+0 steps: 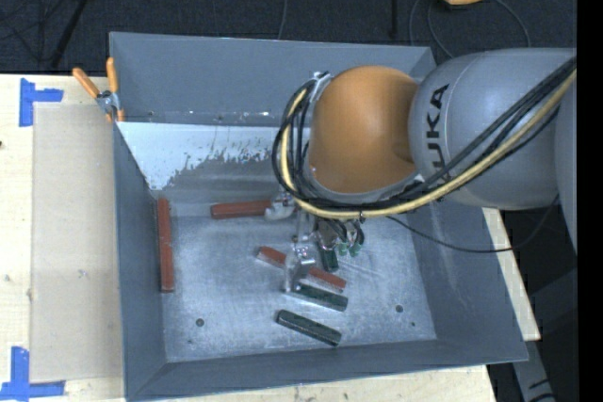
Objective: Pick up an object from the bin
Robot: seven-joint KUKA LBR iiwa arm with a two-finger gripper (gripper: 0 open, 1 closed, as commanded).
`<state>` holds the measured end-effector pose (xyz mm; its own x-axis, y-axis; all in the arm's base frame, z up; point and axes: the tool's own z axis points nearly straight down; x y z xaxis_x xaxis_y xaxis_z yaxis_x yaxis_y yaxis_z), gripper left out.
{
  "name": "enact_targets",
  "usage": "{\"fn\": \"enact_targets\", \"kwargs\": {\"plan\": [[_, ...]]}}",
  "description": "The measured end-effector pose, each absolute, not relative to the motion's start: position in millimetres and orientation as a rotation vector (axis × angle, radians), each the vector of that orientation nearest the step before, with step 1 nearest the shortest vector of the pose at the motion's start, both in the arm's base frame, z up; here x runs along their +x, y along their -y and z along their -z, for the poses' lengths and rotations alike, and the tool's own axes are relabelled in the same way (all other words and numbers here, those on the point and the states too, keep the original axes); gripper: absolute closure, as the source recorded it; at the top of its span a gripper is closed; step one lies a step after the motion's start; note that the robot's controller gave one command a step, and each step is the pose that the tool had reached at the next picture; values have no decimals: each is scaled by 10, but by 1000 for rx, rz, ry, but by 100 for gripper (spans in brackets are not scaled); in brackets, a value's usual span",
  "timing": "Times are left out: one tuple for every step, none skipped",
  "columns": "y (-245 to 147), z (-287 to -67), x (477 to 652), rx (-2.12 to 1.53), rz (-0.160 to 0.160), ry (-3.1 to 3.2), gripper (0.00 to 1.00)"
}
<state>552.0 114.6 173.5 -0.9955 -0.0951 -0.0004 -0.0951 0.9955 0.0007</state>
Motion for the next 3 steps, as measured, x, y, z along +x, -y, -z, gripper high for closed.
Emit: {"fn": "enact_targets", "kwargs": {"plan": [[-980, -1221, 5437, -132, 0, -3134, 0], [-846, -772, 6018, 57, -8, -3120, 100], [-845, -772, 6018, 57, -8, -3120, 100]]}}
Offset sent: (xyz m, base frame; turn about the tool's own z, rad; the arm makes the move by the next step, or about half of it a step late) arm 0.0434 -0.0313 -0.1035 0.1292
